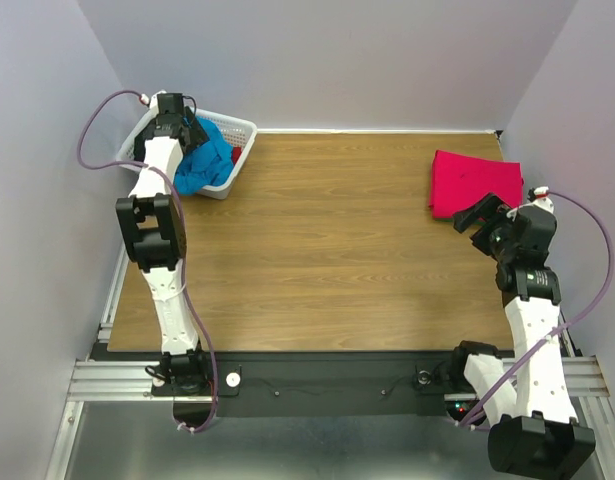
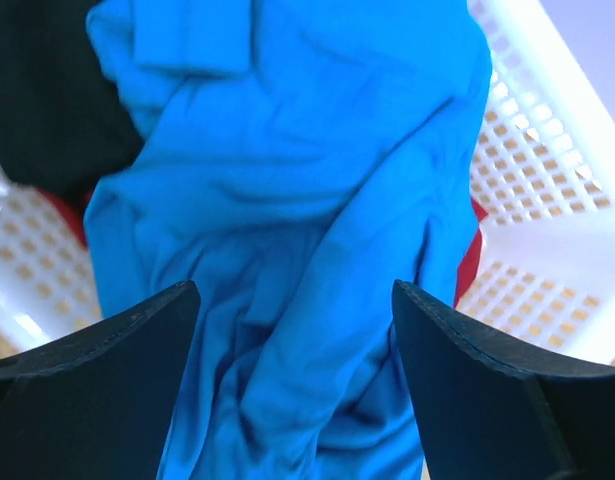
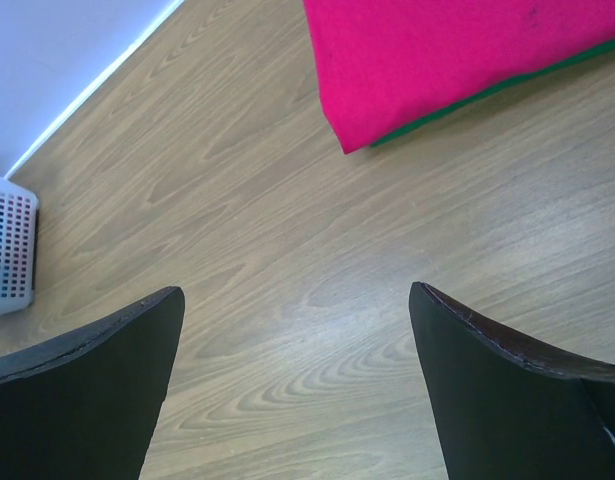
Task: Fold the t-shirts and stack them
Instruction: Grab the tshirt from the pile, then move the tshirt to the center of the board
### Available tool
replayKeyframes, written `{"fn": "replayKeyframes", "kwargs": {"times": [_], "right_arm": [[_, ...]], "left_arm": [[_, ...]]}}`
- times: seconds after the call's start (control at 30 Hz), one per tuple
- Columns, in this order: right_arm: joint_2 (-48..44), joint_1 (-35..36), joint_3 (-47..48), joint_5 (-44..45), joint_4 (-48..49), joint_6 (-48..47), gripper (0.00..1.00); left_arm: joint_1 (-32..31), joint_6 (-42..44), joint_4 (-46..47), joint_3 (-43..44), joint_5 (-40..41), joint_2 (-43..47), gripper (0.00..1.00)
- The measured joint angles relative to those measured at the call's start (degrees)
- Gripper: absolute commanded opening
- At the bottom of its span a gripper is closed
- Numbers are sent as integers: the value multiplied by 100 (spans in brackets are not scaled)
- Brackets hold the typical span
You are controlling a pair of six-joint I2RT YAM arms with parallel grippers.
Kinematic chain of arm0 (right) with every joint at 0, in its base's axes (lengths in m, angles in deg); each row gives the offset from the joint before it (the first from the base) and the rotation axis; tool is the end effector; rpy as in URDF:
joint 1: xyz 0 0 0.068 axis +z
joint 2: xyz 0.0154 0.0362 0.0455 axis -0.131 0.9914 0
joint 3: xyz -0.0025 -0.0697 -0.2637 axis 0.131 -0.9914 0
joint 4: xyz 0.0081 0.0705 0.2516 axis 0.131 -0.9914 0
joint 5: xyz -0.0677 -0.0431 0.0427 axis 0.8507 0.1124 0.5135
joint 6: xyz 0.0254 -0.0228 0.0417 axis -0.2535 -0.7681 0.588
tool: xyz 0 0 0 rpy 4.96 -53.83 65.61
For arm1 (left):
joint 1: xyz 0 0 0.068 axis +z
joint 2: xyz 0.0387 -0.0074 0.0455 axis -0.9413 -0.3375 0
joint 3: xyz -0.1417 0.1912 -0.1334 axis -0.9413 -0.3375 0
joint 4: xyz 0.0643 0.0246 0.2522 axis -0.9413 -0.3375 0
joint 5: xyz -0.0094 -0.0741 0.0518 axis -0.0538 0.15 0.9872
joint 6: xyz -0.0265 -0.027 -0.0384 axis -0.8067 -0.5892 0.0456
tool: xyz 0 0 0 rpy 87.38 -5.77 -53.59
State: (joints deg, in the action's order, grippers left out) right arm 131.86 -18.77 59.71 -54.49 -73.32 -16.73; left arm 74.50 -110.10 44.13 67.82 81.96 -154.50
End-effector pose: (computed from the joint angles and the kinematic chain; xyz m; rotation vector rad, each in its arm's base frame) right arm 0.1731 -0.0295 0.3134 0.6305 1.9111 0.3473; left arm 0.5092 0.0430 0.2880 -0.5909 2.0632 -0.0310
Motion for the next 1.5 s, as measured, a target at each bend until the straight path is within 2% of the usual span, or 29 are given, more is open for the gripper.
{"fn": "replayKeyframes", "kwargs": {"times": [0.03, 0.13, 0.27, 0.33, 0.37, 0.4, 0.43, 0.47, 0.7, 0.83, 0.97, 1.07, 1.13, 1.23, 1.4, 1.5], "right_arm": [[9, 0, -4, 0, -4, 0, 100], [50, 0, -4, 2, 7, 0, 100], [61, 0, -17, 17, 39, 0, 100], [61, 0, -22, 28, 46, 0, 100], [61, 0, -24, 31, 57, 0, 100], [61, 0, -28, 35, 79, 0, 100], [61, 0, -35, 48, 94, 2, 100], [63, 0, -39, 70, 101, 4, 100], [131, 0, -46, 127, 125, 4, 100], [122, 0, -46, 133, 125, 4, 100], [79, 0, -48, 133, 129, 4, 100], [55, 0, -131, 144, 225, 7, 100], [76, 0, -221, 153, 232, 7, 100], [153, 0, -260, 131, 210, 7, 100], [22, 0, -260, 111, 214, 4, 100], [-173, 0, -260, 111, 214, 4, 100]], "left_arm": [[0, 22, -63, 195, 22, -116, 82], [0, 79, -118, 649, 90, -518, 81], [0, 116, -192, 682, 146, -743, 76], [0, 120, -197, 693, 157, -846, 69], [0, 122, -212, 723, 155, -887, 46], [0, 122, -227, 774, 146, -953, 34], [0, 116, -243, 831, 118, -979, 7], [0, 118, -254, 866, 101, -992, 0], [2, 37, -446, 1071, -210, -942, 0], [2, 24, -557, 1036, -474, -584, 0], [-46, 74, -446, 487, -813, 577, 0], [-208, 173, -125, -15, -1102, 1845, 0], [-450, 236, 153, -315, -1427, 2776, 0], [-1051, 345, 487, -380, -1711, 3665, 0], [-2312, 461, 1005, -586, -2516, 4618, 0], [-2645, 350, 1268, -789, -3034, 4992, 0]]}}
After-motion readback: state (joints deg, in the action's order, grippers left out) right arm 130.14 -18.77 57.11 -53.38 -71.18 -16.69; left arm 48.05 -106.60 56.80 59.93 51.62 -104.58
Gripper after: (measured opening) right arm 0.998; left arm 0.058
